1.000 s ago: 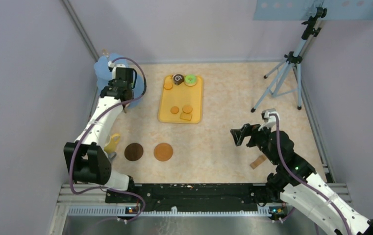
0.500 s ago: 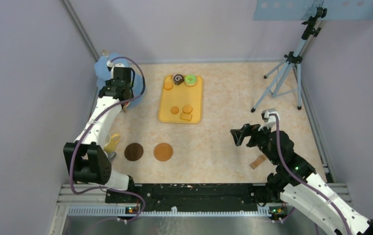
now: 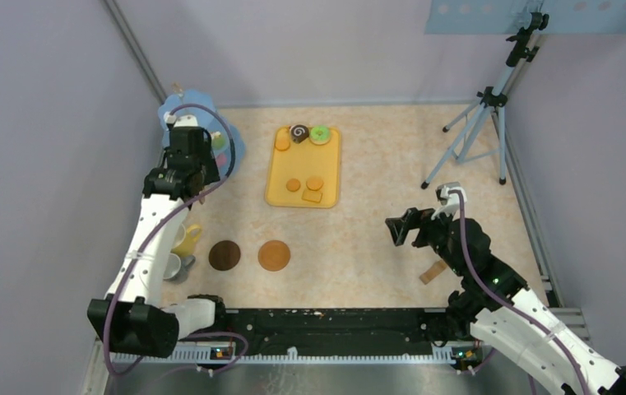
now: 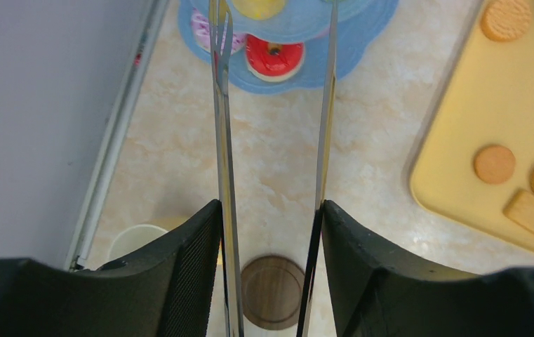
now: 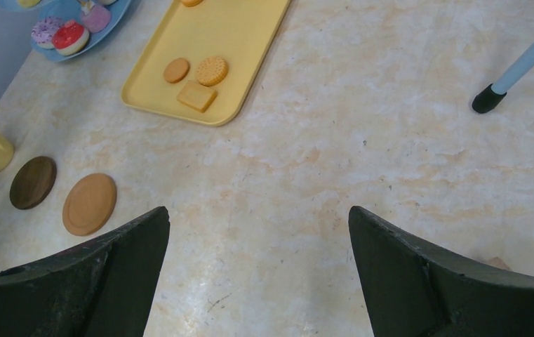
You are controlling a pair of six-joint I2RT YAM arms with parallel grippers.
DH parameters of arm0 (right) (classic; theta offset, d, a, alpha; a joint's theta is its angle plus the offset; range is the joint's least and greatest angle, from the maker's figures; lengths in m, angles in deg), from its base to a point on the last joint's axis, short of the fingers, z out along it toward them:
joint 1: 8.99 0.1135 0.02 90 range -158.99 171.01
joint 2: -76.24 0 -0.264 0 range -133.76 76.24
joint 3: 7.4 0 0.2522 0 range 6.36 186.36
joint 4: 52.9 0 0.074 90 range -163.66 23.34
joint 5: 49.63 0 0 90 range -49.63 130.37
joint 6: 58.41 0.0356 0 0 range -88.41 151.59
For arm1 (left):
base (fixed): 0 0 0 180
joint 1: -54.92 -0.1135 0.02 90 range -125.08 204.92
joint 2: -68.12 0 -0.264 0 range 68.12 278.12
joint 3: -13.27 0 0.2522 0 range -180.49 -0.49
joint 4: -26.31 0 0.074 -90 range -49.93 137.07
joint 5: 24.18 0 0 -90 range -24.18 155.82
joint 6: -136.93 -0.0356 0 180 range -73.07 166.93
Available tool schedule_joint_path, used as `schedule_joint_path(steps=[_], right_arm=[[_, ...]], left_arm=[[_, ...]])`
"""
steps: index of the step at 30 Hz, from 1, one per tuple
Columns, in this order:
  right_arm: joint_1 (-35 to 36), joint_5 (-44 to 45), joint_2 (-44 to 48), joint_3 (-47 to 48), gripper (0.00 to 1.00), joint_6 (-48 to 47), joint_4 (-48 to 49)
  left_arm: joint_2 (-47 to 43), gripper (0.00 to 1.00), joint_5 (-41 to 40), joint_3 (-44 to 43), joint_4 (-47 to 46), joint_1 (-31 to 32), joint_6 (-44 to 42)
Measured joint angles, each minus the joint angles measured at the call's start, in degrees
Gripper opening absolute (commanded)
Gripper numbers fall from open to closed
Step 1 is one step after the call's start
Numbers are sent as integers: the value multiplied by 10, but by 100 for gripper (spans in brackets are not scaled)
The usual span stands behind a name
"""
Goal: Serve the afternoon tea
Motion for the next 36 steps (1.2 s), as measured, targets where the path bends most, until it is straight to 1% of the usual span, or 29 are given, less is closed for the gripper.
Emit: schedule_joint_path(steps=[4,8,11,14,16,18,20,26,31,36], right_arm=[[0,0,0,0,97,0,0],[0,0,0,0,99,0,-1],[0,0,0,1,99,0,-5],[0,1,0,10,99,0,-18],[0,1,2,18,99,0,-20],[0,3,8,28,99,0,-23],[0,4,9,35,99,0,-25],[0,9,9,46,99,0,-36],[0,13,10,46,99,0,-49],[0,17,10,47,99,0,-52]], left_arm=[[-25,59,84,16,10,0,2],[-55,59,187,49,-3,6,14],[-55,59,219,57,-19,39,16],[-29,59,228,51,-47,104,11],[6,59,238,42,-71,140,1],[53,59,259,27,-94,158,-7],[105,58,275,1,-109,164,-13],[222,59,268,-73,-148,193,-11],[282,65,211,-106,-171,227,-5],[347,65,141,-153,-184,258,-29]])
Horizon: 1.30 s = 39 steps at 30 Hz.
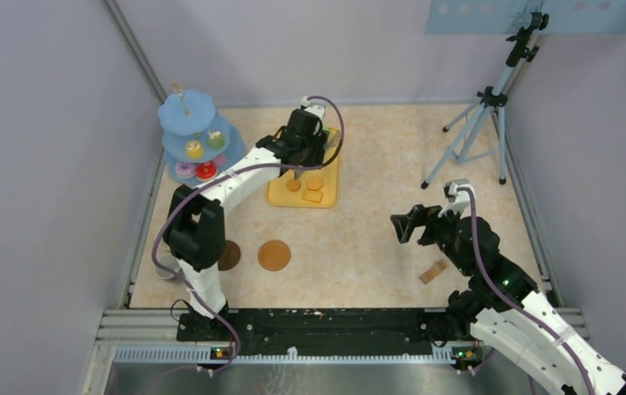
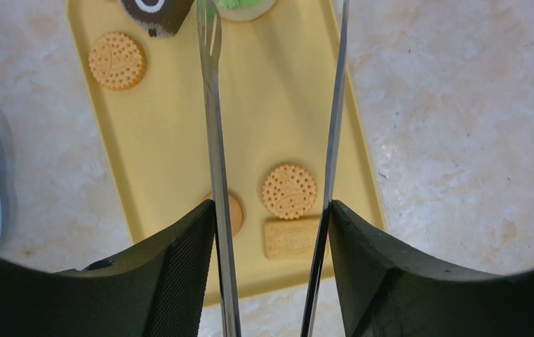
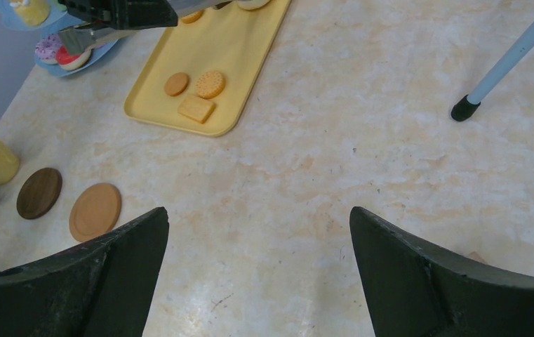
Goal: Serve the afternoon tea
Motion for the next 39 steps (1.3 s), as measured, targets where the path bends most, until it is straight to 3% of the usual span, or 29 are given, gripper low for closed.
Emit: schedule_joint_path(steps=[7,18,20,25,34,39], right_arm=[[0,2,0,0,99,0,-1],[0,4,0,0,98,0,-1],[0,4,0,0,99,0,-1],[0,4,0,0,98,0,-1],[0,3,0,0,98,1,0],[0,2,-15,0,97,1,-1]], left_arm=[[76,67,-48,-75,10,6,-14],[89,66,-65,-84,6,5,-13],[98,70,-66,-87,4,5,-13],[113,98,-63,-89,14,5,-12],[34,99,6,100,-37,1,-29],[40,97,13,113,-62,1,-37]])
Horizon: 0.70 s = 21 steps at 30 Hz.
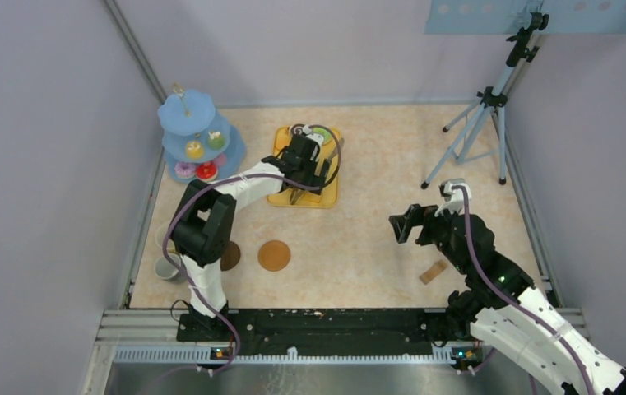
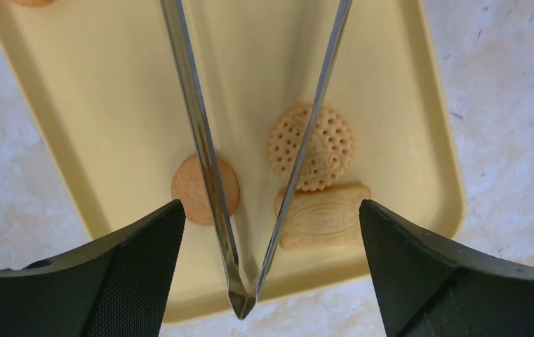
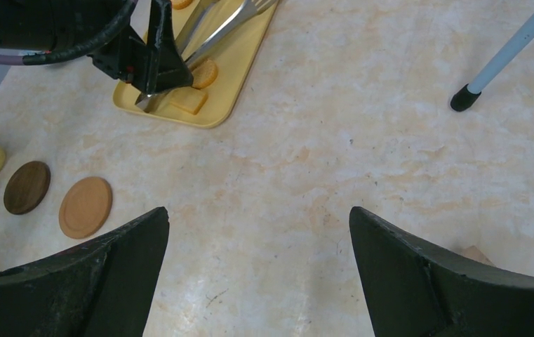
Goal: Serve the afternoon tea
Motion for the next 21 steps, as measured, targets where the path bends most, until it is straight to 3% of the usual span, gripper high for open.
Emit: schedule_joint_path(steps=[7,16,21], right_arm=[[0,0,-5,0,96,1,-10],[0,0,-5,0,95,7,-14],[0,2,-5,0,95,10,-14]], left_arm=[[58,93,-2,-37,-43,0,-7],[105,65,-5,-83,-45,-2,0],[105,60,-14,-86,-39,-2,4]])
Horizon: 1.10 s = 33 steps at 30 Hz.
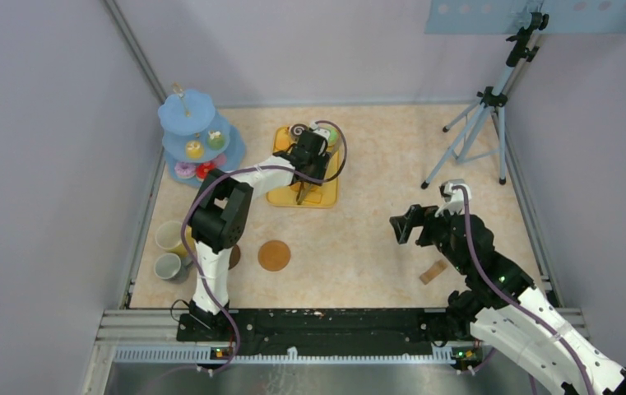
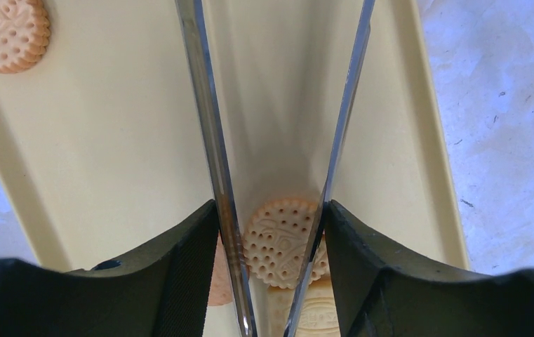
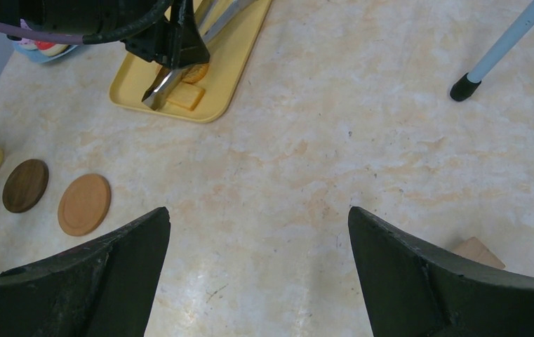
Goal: Serve the afternoon tea
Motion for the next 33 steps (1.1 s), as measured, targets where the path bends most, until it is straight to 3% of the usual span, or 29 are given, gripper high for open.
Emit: schedule_joint_path(steps=[9,21,33], right_arm=[[0,0,0,0,95,0,2],[0,0,0,-2,95,0,6],[0,1,0,-2,95,0,6]], left_arm=[[-16,52,-13,-13,43,0,0],[-23,56,-34,-84,116,0,-2],[4,55,-41,-153,129,0,-16]])
